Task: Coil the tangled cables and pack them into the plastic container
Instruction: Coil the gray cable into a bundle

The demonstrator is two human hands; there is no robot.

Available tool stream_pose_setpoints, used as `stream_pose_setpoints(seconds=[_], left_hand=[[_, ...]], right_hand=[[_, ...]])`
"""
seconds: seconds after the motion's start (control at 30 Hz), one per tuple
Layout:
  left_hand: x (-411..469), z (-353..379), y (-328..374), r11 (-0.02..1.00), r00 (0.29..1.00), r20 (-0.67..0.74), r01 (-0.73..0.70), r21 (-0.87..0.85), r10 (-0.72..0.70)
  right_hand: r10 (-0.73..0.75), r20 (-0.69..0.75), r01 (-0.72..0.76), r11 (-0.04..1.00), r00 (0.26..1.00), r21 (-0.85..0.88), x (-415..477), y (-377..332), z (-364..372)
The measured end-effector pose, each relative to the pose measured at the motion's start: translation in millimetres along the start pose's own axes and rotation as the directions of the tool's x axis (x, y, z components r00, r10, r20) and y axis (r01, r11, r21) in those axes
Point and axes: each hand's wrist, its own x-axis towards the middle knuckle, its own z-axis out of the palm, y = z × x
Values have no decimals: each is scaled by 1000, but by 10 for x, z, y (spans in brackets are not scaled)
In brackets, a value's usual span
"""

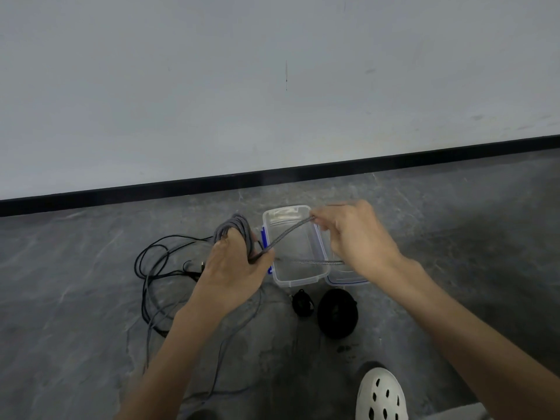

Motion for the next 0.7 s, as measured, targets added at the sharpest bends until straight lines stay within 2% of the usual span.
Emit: stream_pose_setpoints(seconds=[0.07, 0.17, 0.27, 0.43, 0.7], left_hand=[[-7, -5, 52, 999, 1000, 23, 18, -29, -17], [-42, -21, 96, 991, 994, 98, -31, -133, 44], [-88, -30, 142, 966, 958, 236, -108, -233, 164], [-145, -32, 209, 941, 902, 333, -184, -283, 276], [-213, -38, 331, 802, 804, 369, -207, -560, 466]], right_hand=[[-87, -144, 82, 996, 986, -38, 2, -58, -5], [-259, -358, 240, 966, 897, -98, -13, -111, -52], [-331, -452, 310, 943, 828, -122, 2, -95, -58], [-338, -434, 317, 941, 835, -122, 7, -40, -30], [-281, -391, 256, 960, 876, -118, 42, 109, 11]])
